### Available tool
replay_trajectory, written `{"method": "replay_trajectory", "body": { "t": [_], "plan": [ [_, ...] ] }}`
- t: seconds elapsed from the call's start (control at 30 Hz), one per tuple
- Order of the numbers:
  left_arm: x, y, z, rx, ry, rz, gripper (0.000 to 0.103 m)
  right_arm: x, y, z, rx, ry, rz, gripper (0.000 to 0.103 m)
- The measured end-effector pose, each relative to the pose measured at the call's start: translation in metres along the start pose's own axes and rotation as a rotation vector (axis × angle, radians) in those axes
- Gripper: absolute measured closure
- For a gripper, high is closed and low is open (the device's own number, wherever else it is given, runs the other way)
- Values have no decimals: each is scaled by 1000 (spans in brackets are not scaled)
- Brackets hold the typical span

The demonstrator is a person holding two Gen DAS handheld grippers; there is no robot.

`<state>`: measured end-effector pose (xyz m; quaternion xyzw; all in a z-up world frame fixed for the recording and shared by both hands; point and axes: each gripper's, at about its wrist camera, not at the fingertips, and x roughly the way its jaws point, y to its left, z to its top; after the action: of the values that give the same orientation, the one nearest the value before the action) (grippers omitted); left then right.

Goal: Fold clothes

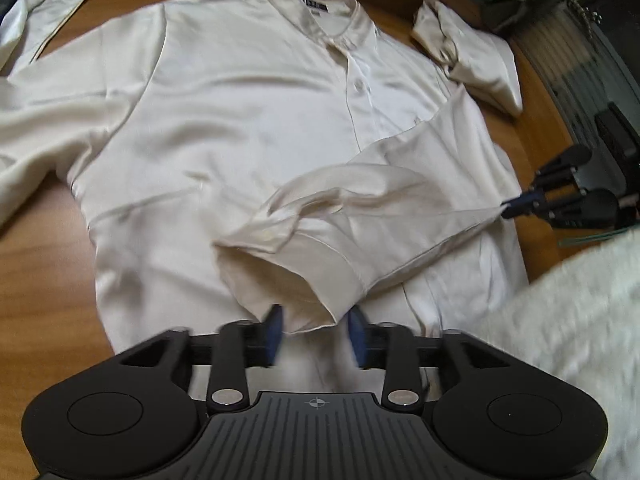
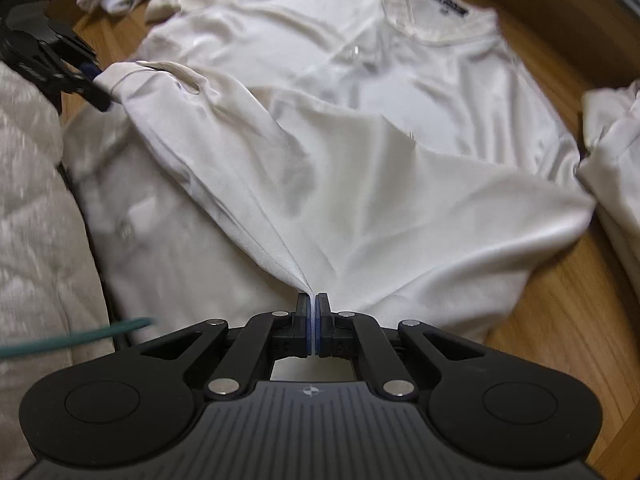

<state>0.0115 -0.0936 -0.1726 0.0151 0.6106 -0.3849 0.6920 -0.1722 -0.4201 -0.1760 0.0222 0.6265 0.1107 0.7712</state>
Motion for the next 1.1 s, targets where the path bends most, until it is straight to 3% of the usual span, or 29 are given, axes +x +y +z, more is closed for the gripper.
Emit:
{"method": "replay_trajectory", "body": {
  "t": [0.07, 0.13, 0.33, 0.47, 0.63, 0.7, 0.73, 0.9, 1.1],
  "plan": [
    [-5, 4, -3, -35, -2, -7, 53, 0, -1, -6, 11, 21, 6, 96],
    [-10, 10, -3, -75, -21, 0, 46, -1, -2, -11, 26, 26, 9, 86],
    [-2, 30, 12, -261, -104, 17, 45, -18, -13, -18, 152, -51, 57, 75],
    [12, 26, 23, -245, -108, 36, 45, -27, -22, -21, 233, -114, 33, 70],
    [34, 14, 26, -129, -35, 109, 48, -37, -35, -31, 343, -168, 15, 67],
    [35, 9, 25, -79, -42, 135, 72, -38, -37, -36, 366, -170, -8, 61],
    [36, 8, 25, -62, -42, 149, 98, -38, -39, -39, 380, -171, -21, 61],
    [12, 2, 41, -21, -163, 199, 99, -36, -45, -52, 455, -176, -68, 61],
    [-24, 9, 93, -41, -288, 303, 99, -33, -48, -57, 503, -197, -139, 61]
  ]
}}
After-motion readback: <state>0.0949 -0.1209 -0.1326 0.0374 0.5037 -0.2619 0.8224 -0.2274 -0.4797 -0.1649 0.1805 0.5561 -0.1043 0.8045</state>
